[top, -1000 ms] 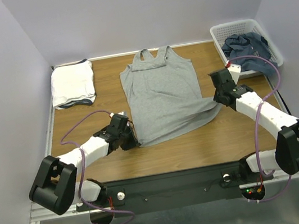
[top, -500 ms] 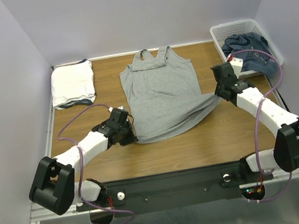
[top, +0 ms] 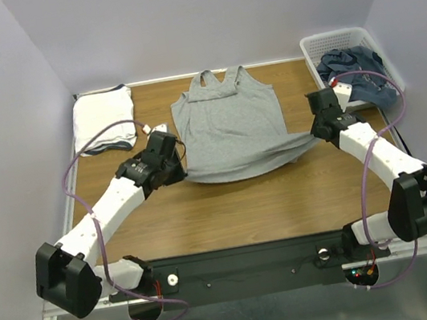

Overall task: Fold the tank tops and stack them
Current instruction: Flatten the tank top out

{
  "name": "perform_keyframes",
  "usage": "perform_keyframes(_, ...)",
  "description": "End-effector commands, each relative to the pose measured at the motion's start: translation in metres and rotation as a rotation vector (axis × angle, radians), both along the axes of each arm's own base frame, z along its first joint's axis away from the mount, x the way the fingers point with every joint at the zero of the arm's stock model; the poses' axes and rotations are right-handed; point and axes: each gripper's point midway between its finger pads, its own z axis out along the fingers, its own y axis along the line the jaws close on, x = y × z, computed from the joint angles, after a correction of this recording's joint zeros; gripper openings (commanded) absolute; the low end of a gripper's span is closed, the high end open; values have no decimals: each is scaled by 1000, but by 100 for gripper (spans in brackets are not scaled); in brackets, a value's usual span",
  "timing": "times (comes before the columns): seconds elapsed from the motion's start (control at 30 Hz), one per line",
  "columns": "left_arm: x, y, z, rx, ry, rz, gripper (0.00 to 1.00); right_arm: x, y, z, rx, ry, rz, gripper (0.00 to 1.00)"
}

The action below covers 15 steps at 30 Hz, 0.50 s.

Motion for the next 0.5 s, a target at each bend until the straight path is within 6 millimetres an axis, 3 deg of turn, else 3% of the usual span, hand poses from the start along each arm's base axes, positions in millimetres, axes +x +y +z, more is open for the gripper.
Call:
perform_keyframes(0.0,19,15,21,168,-76,-98,0,10,-3,16,10,-49,-10,0)
perform_keyframes(0.07,5,15,-11,229,58,-138,0,8,-3,14,10,-46,-8,0)
perform_keyframes(0.13,-2,6,-28,196,68,-175,0,6,-5,13,8,-42,-12,0)
perform_keyframes(0.17,-17,2,-45,168,124,-203,0,4,-7,12,8,-41,-19,0)
perform_keyframes(0.37,-57,-37,-75,130,196,-280,1,4,-13,16,54,-59,-31,1)
perform_keyframes(0.43,-70,-53,-83,53,233,-281,9,4,-15,16,64,-58,-35,0)
perform_keyframes(0.47,-81,-50,-94,55,262,-279,13,4,-16,16,68,-58,-34,0)
